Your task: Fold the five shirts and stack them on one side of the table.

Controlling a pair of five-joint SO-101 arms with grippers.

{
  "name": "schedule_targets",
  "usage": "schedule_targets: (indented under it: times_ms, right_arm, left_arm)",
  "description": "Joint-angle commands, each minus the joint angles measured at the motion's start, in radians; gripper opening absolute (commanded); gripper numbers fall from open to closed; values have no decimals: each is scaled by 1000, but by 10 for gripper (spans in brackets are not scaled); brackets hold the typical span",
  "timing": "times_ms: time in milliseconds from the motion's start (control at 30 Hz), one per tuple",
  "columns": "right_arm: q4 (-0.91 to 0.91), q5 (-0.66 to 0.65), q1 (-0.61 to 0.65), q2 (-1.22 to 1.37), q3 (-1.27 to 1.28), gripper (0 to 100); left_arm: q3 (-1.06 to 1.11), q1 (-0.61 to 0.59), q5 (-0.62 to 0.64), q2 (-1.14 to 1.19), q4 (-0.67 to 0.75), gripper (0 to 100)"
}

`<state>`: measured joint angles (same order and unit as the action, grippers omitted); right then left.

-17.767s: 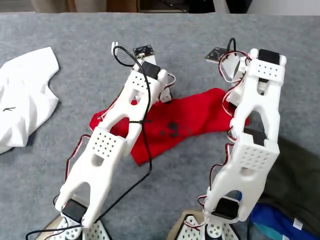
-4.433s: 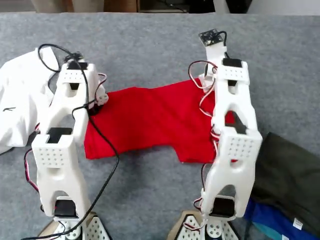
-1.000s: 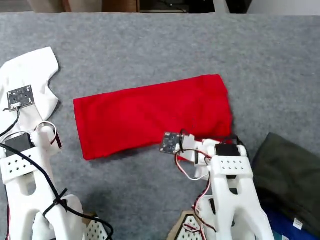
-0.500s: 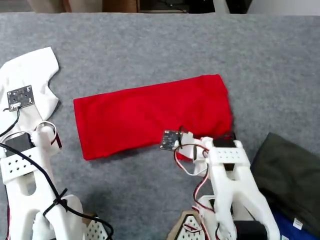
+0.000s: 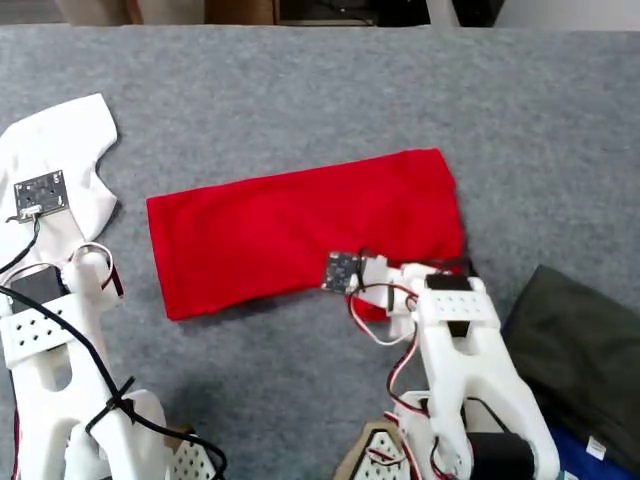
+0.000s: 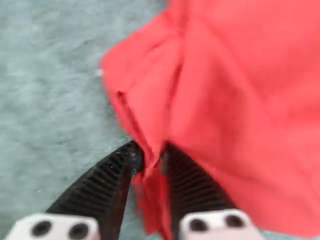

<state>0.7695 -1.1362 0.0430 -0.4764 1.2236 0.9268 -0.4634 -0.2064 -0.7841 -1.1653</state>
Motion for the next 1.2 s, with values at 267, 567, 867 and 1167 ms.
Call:
schedule_targets:
  times_ms: [267,567,867,1167]
  right_arm:
    - [38,-11,-31,19,-159,4]
    - [218,-9,21,102,-510,4]
    - [216,-12,58,406,-831,4]
    - [163,-68,122,599,-984,45]
  left_arm:
    - [-12,-5,-14,-21,14,21]
    - [-12,-3,-26,-22,18,21]
    - [-12,-5,-26,-22,37,21]
    - [-12,-5,-31,-22,38,21]
